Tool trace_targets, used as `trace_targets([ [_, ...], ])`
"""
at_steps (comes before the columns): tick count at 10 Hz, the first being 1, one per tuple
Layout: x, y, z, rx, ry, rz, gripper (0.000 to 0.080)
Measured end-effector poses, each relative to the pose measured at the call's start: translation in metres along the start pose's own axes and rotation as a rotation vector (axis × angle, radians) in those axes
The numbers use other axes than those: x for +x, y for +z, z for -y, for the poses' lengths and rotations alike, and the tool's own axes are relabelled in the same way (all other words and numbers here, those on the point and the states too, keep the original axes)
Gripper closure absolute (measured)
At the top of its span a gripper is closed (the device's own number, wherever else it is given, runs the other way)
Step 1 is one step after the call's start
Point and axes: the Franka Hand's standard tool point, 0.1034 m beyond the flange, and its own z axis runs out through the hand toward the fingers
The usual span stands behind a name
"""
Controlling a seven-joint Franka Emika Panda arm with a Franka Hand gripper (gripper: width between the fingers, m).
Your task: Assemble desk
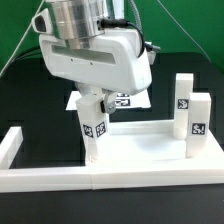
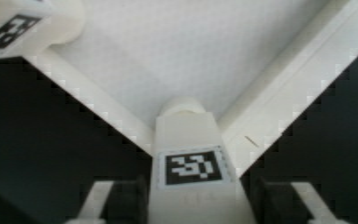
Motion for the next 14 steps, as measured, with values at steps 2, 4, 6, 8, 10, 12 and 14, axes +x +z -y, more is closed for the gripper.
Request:
trace_targets([
  [2, -0.001, 0.000, 0.001, 0.008, 0.143, 0.006, 0.0511],
  [4, 0.000, 0.000, 0.003, 0.037, 0.453, 0.032, 0.0511],
  [6, 0.000, 0.002, 0.010, 0.085, 0.776, 0.033, 0.0511],
  [8, -0.001, 0.003, 0.011, 0.088, 0.758, 0.030, 0.0435],
  [10, 0.002, 0.003, 0.010, 0.099, 0.481, 0.004, 0.0288],
  [12, -0.001, 0.002, 0.011, 0.091, 0.154, -0.017, 0.0179],
  [14, -0.003, 0.002, 0.008, 0.087, -0.008, -0.022, 0.0156],
])
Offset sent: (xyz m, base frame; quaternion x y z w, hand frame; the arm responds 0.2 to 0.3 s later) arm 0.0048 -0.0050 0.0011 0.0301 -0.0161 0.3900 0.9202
